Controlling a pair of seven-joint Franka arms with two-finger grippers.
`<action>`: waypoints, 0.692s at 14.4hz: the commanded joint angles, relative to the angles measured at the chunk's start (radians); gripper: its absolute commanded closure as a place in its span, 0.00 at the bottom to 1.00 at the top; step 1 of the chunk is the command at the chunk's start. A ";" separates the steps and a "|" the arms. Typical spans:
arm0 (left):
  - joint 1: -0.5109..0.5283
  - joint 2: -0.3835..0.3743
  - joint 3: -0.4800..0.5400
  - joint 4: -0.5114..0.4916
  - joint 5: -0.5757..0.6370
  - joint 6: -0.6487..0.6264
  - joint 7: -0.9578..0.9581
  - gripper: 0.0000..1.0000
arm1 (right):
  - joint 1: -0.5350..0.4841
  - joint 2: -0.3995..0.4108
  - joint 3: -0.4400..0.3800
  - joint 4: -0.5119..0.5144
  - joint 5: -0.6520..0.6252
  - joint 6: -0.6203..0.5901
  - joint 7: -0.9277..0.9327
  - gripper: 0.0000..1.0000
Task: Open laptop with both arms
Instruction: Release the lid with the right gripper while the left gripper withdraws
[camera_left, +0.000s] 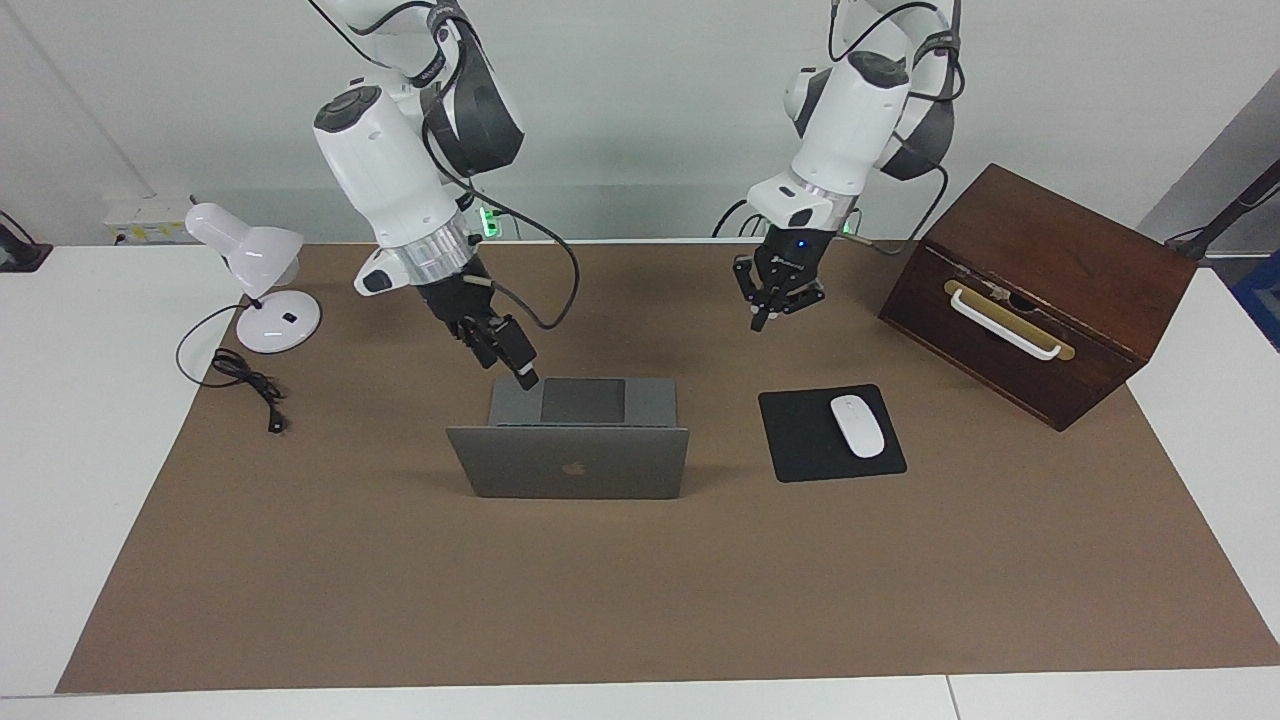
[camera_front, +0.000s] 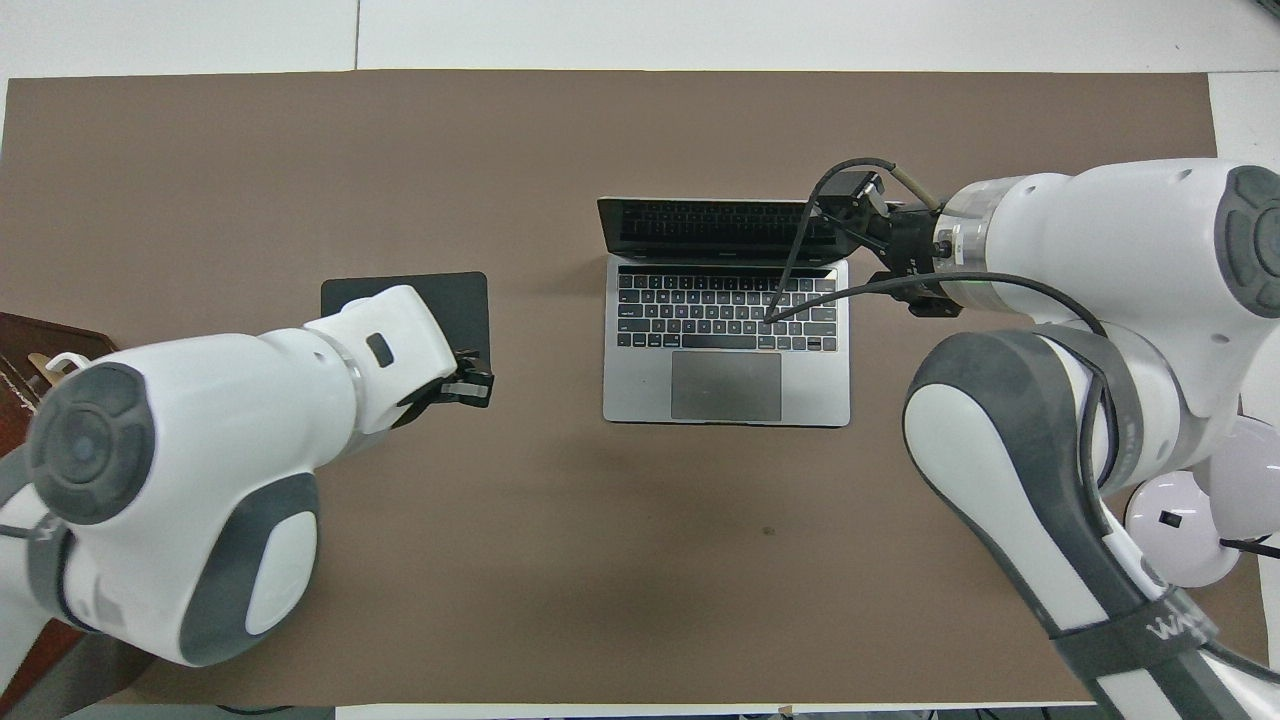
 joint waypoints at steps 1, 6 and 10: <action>0.088 -0.036 -0.009 0.065 0.050 -0.176 0.051 1.00 | -0.015 -0.019 -0.016 0.003 -0.055 -0.055 -0.141 0.00; 0.260 -0.038 -0.007 0.188 0.078 -0.466 0.119 0.82 | -0.041 -0.037 -0.041 0.004 -0.169 -0.202 -0.408 0.00; 0.351 -0.040 -0.007 0.222 0.079 -0.530 0.107 0.00 | -0.060 -0.079 -0.036 -0.003 -0.259 -0.343 -0.520 0.00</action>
